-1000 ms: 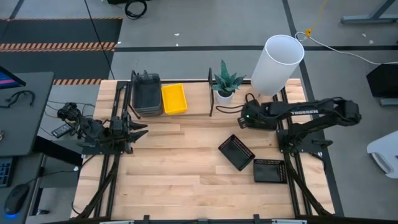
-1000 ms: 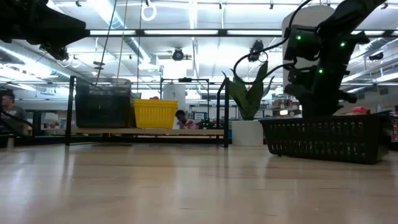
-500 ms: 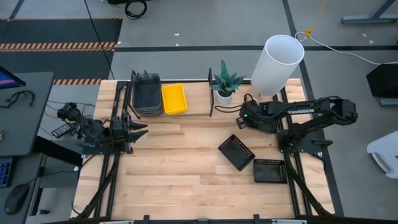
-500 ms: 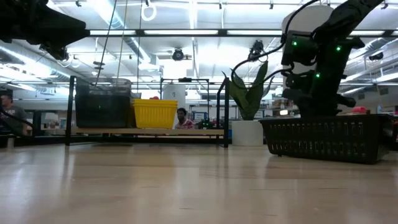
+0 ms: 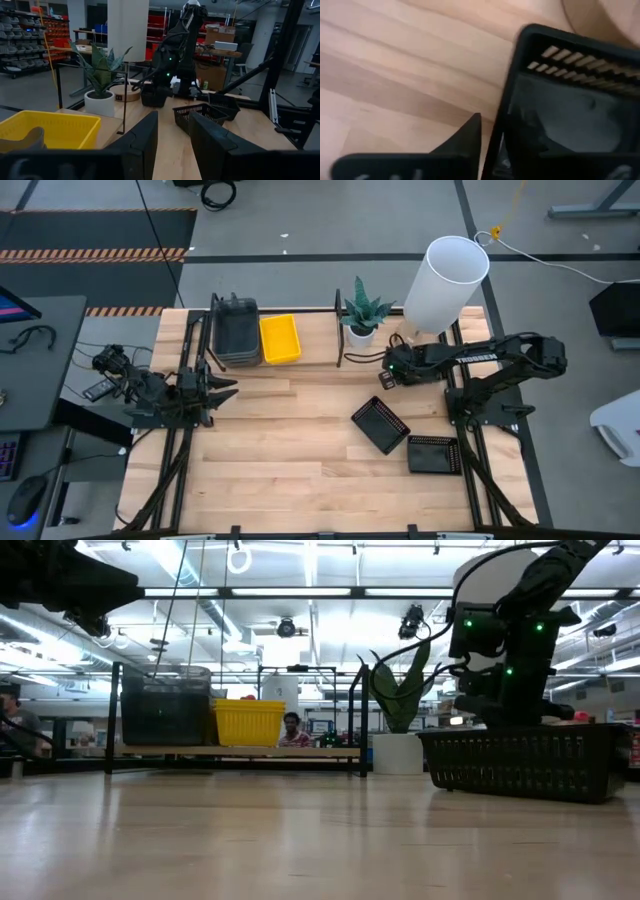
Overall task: Stack baskets on shelf by color
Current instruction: Stack the top black bin on the left black bin
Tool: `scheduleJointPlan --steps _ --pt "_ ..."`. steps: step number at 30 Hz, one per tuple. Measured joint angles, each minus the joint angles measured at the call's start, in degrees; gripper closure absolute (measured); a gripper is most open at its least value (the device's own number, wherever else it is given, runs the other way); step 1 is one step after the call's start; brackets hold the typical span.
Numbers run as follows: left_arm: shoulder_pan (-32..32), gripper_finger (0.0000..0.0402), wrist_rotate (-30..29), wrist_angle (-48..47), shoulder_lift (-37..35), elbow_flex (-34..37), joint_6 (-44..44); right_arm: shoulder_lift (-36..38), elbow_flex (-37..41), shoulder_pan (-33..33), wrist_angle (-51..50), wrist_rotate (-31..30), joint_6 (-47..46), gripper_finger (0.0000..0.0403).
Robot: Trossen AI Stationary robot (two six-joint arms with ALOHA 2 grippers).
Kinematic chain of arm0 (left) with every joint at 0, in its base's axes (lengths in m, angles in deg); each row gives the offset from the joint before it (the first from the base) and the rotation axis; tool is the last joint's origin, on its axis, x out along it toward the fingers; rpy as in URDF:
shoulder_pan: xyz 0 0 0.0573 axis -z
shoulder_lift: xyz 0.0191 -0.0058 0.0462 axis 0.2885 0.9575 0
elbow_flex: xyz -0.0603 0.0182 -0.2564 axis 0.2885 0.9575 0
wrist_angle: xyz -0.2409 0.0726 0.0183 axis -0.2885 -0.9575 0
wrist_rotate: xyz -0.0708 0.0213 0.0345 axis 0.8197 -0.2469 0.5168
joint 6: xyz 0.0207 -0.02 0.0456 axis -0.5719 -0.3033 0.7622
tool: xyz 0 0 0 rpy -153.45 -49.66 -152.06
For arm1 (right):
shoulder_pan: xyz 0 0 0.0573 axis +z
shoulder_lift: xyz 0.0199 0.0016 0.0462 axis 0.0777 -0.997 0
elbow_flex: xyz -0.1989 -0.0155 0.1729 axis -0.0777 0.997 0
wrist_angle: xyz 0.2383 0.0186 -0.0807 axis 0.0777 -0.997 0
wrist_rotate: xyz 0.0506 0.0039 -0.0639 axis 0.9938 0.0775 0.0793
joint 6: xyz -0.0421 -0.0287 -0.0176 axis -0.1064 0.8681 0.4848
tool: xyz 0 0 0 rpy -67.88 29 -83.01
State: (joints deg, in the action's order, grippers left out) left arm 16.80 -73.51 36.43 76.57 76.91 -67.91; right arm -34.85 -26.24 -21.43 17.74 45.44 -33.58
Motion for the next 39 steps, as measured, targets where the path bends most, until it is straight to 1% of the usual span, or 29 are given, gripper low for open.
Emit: scheduleJointPlan --steps 6,8,10,14,18,21,25,29,32,39 --pt "0.0 0.0285 0.0 0.0 0.0 0.0 0.0 0.0 0.0 0.0 -0.2 2.2 1.3 0.0391" --pt "0.0 0.0285 0.0 0.0 0.0 0.0 0.0 0.0 0.0 0.0 -0.3 2.5 1.5 0.0394" --pt "0.0 0.0285 0.0 0.0 0.0 0.0 0.0 0.0 0.0 0.0 -0.3 3.3 1.4 0.0389" --pt "0.0 0.0285 0.0 0.0 0.0 0.0 0.0 0.6 -0.1 1.2 -0.3 6.2 1.3 0.0391" --pt "0.0 0.0285 0.0 0.0 0.0 0.0 0.0 2.8 -0.1 2.7 -0.7 8.0 1.3 0.0397" --pt "0.0 0.0285 0.0 0.0 0.0 0.0 0.0 4.4 -1.8 4.3 -3.2 8.0 1.1 0.0397" --pt "0.0 0.0285 0.0 0.0 0.0 0.0 0.0 5.2 -5.4 8.6 -6.0 5.8 0.9 0.0397" --pt "0.0 0.0285 0.0 0.0 0.0 0.0 0.0 5.2 -9.2 13.9 -7.0 3.4 3.0 0.0397" --pt "0.0 0.0285 0.0 0.0 0.0 0.0 0.0 5.2 -12.3 18.1 -9.5 0.5 5.6 0.0398" --pt "0.0 0.0285 0.0 0.0 0.0 0.0 0.0 4.6 -16.0 31.8 -9.6 -6.9 12.8 0.0398"
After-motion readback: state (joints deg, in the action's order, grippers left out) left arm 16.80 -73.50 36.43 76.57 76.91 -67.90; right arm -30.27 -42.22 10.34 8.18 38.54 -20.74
